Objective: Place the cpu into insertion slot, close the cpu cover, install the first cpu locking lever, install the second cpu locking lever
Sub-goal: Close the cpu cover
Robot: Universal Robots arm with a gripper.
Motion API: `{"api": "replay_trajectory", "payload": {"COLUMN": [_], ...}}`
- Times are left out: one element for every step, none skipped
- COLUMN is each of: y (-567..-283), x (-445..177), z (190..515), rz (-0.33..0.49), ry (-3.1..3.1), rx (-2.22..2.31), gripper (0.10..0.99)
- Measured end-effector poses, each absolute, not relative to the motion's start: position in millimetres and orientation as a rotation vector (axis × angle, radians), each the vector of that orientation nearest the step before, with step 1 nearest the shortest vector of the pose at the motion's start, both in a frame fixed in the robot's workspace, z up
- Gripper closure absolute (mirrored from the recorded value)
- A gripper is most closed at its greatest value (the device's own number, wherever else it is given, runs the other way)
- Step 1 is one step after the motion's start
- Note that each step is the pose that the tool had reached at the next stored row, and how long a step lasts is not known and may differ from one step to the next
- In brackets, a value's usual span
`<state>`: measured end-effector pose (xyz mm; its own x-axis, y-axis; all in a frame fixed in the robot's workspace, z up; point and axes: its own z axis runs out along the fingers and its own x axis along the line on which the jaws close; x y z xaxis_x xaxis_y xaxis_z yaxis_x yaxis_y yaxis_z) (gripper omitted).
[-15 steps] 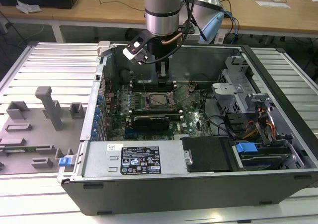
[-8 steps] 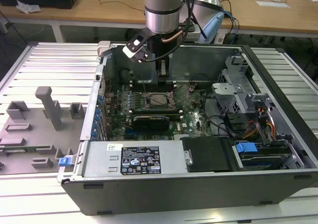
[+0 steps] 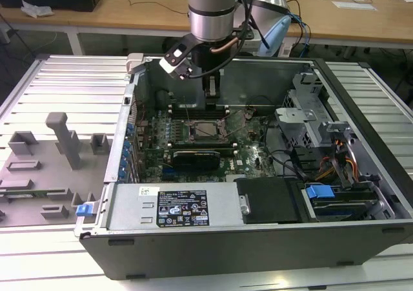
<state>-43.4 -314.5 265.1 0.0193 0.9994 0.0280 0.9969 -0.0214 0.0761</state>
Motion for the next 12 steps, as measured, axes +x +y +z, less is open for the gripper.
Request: {"api": "replay_trajectory", "payload": {"y": [-315,-315,-315,-315,-315,-315,-315,-315,-315,-315,-315,-315], "x": [-41,-40,-38,-34,-32,-31,-29,-27,-24,-21,-19,-16], "z": [265,265,265,265,265,265,265,265,265,265,265,265], "rz": [0.114,0.114,0.114,0.114,0.114,0.114,0.114,0.114,0.114,0.114,0.114,0.114], "ry": [2.173,2.173,2.173,2.173,2.173,2.173,2.173,2.173,2.173,2.173,2.173,2.173], "rx": [2.218,2.218,2.218,2.218,2.218,2.218,2.218,2.218,2.218,2.218,2.218,2.218], "gripper": [0.98,0.98,0.98,0.98,0.98,0.98,0.98,0.98,0.98,0.98,0.98,0.98]}}
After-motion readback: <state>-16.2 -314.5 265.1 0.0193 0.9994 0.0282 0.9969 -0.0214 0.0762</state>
